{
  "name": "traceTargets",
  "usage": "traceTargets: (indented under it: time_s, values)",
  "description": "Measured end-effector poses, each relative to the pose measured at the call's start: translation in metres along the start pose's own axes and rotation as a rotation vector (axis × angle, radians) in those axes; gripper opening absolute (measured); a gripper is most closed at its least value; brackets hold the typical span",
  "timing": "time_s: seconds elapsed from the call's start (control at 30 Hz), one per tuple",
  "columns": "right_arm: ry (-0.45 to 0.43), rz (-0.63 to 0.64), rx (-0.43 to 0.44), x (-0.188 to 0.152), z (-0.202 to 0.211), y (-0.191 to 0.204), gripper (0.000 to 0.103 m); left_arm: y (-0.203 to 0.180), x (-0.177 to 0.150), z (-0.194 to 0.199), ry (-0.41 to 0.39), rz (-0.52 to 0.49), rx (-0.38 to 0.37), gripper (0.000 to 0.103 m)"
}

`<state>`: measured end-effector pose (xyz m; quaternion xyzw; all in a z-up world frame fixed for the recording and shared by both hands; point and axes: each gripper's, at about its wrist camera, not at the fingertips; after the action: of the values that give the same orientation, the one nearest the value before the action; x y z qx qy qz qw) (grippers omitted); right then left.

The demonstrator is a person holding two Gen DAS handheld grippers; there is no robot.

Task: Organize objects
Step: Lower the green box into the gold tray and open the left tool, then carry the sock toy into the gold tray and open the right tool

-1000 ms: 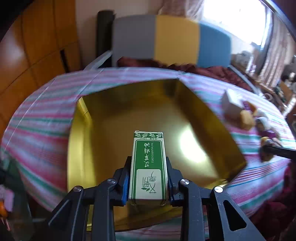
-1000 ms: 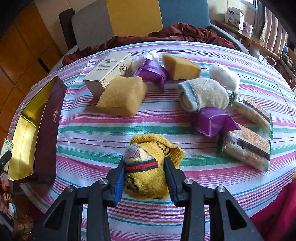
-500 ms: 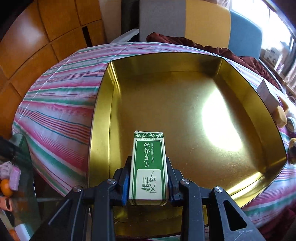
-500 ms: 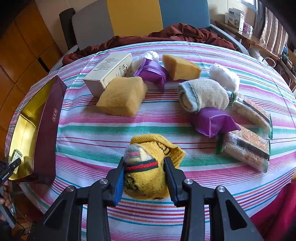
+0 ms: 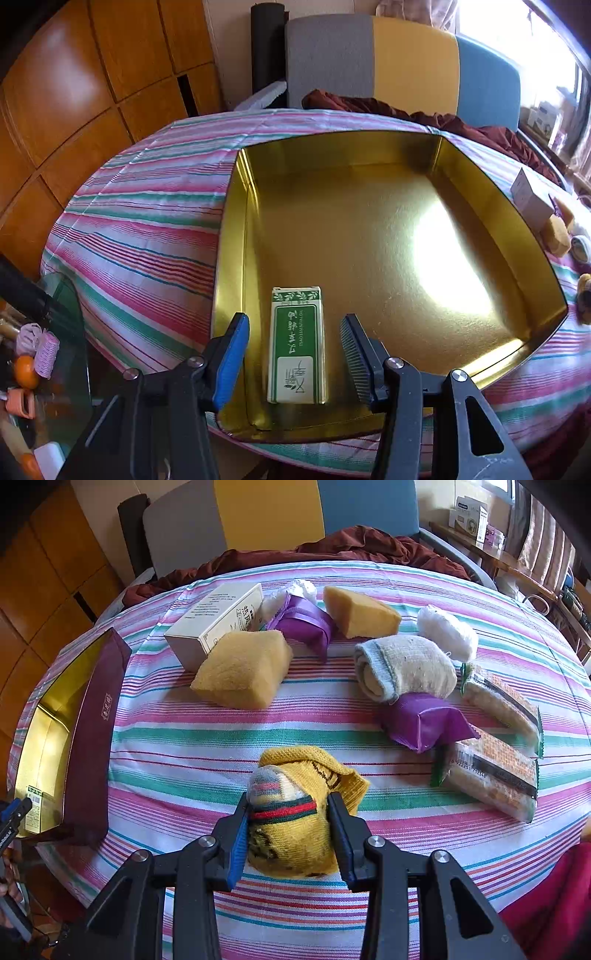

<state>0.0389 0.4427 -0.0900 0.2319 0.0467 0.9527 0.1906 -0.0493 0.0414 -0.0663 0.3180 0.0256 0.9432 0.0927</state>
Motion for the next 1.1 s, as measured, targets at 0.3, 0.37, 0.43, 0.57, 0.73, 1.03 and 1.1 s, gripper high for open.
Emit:
traceTargets:
  time_s: [0.3, 0.37, 0.43, 0.57, 0.73, 1.03, 1.1]
  values:
    - [-0.005, 0.016, -0.023, 0.0, 0.006, 0.008, 0.038, 0.025, 0.005, 0.032, -0.092, 0.067, -0.048, 0.057]
    - [-0.019, 0.023, -0.005, 0.004, 0.012, 0.017, 0.038, 0.029, 0.005, 0.037, -0.1, 0.081, -0.061, 0.057]
    - [-0.042, 0.046, 0.006, 0.009, 0.019, 0.031, 0.037, 0.033, 0.004, 0.038, -0.105, 0.092, -0.07, 0.057]
    - [-0.08, 0.119, 0.045, 0.018, 0.033, 0.07, 0.037, 0.038, 0.001, 0.037, -0.103, 0.113, -0.081, 0.057]
    - [-0.11, 0.206, 0.115, 0.029, 0.04, 0.123, 0.038, 0.05, -0.005, 0.035, -0.097, 0.145, -0.08, 0.057]
    - [-0.051, 0.39, 0.314, 0.04, 0.012, 0.248, 0.037, 0.071, -0.013, 0.037, -0.083, 0.203, -0.079, 0.059]
    - [-0.021, 0.414, 0.35, 0.04, -0.004, 0.281, 0.037, 0.074, -0.015, 0.036, -0.077, 0.213, -0.078, 0.06]
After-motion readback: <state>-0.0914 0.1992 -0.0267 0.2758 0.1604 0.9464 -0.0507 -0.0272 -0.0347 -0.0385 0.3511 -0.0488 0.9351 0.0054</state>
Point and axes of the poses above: each gripper's, at about its wrist camera, not at the fingertips, and z roughly against the way its jaws point, y to its left, x to its top, and after that the axes turned 2 degrees about x, right-handed
